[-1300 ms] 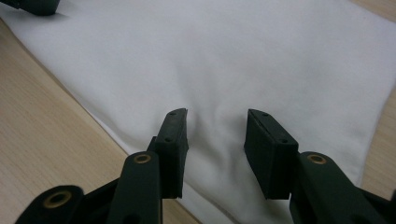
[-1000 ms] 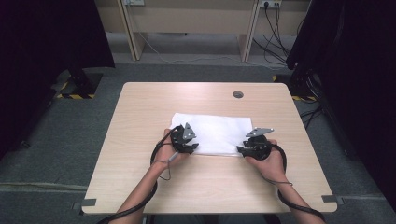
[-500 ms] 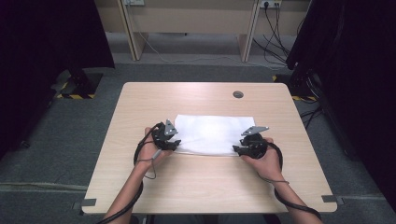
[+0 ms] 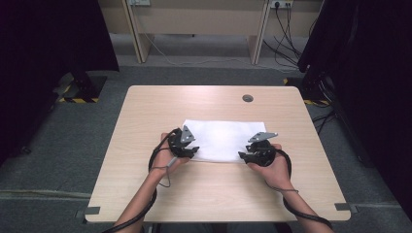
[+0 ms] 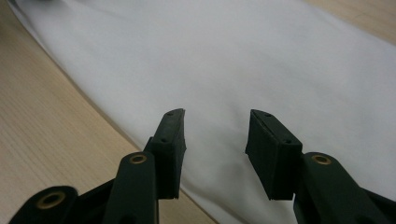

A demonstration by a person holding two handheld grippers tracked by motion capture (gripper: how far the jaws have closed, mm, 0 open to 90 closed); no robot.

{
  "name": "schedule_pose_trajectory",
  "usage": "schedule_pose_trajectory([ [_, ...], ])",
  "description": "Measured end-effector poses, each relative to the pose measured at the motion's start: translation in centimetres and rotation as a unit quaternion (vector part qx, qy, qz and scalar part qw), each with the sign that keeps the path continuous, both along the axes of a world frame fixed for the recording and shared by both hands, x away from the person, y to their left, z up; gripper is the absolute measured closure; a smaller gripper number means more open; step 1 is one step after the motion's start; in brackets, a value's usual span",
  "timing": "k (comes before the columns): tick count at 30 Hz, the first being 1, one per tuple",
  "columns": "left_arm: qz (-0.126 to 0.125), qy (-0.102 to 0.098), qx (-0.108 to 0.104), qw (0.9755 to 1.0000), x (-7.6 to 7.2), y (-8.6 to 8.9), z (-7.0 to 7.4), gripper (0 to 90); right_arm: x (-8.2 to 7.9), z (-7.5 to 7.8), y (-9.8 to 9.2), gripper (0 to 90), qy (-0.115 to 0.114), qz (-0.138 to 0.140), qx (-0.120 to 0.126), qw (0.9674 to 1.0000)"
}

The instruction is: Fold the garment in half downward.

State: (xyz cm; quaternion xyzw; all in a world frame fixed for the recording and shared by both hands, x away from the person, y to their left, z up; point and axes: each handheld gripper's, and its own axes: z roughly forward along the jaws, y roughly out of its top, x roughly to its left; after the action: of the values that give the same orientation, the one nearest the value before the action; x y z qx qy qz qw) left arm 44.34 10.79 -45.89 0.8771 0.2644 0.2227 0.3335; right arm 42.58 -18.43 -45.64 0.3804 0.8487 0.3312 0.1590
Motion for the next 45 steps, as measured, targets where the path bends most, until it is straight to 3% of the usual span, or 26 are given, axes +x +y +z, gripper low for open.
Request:
schedule_pose_trajectory([
  [3,-0.002,0.01,0.015,0.9998,0.0,-0.1,-0.9,52.9,-0.1,-0.8,0.0,57.2,0.008,0.0,-0.01,0.9999],
  [5,0.002,0.009,0.009,0.9999,-0.3,-0.1,-1.0,54.4,-0.1,-1.0,-0.5,57.2,0.01,0.001,0.002,0.9999],
  [8,-0.012,0.012,0.021,0.9996,-0.4,-0.1,-0.6,53.6,0.0,-0.7,-0.7,56.5,0.019,0.005,-0.004,0.9998],
  [9,-0.01,0.014,0.007,0.9998,0.0,-0.1,-0.1,52.9,0.0,-0.5,-0.7,56.1,0.019,0.004,-0.006,0.9998],
  [10,-0.01,0.014,0.007,0.9998,0.0,-0.1,-0.1,52.3,0.0,-0.5,-0.7,56.1,0.019,0.004,-0.006,0.9998],
  [12,0.006,0.006,-0.022,0.9997,1.3,0.1,1.1,51.8,0.7,0.4,-0.7,55.1,0.013,-0.001,0.008,0.9999],
  [15,0.035,0.002,-0.036,0.9987,4.1,0.4,2.1,51.3,2.7,1.4,-1.1,54.9,0.005,-0.03,0.022,0.9993],
  [19,0.041,0.034,-0.055,0.997,7.3,-0.1,2.2,50.5,6.3,1.8,-1.8,54.0,0.014,-0.069,0.024,0.9972],
  [23,0.047,0.06,-0.054,0.9956,8.6,-0.8,1.2,50.4,9.2,1.7,-2.1,53.1,0.024,-0.099,0.017,0.9947],
  [26,0.048,0.071,-0.038,0.9956,8.9,-0.9,0.1,50.9,9.9,1.0,-2.3,52.8,0.03,-0.105,0.01,0.994],
  [31,0.053,0.082,-0.05,0.9939,9.2,-0.6,-0.7,51.0,10.3,-0.2,-2.7,52.4,0.043,-0.106,0.0,0.9935],
  [37,0.057,0.067,-0.047,0.995,8.7,-0.4,-0.1,50.1,9.9,-0.2,-2.8,51.9,0.04,-0.101,0.001,0.994],
  [40,0.045,0.056,-0.045,0.9964,7.4,0.0,0.8,49.6,9.2,0.3,-2.9,51.9,0.031,-0.092,0.003,0.9953],
  [41,0.047,0.064,-0.044,0.9959,5.7,0.3,1.2,49.6,7.6,0.9,-2.9,51.4,0.022,-0.071,0.005,0.9972],
  [42,0.025,0.053,-0.038,0.9975,5.4,0.4,1.2,49.5,6.8,1.1,-2.9,51.1,0.023,-0.062,0.009,0.9978],
  [45,0.009,0.065,-0.021,0.9976,2.9,0.9,0.4,48.3,4.6,1.2,-2.7,50.0,0.016,-0.035,-0.006,0.9993],
])
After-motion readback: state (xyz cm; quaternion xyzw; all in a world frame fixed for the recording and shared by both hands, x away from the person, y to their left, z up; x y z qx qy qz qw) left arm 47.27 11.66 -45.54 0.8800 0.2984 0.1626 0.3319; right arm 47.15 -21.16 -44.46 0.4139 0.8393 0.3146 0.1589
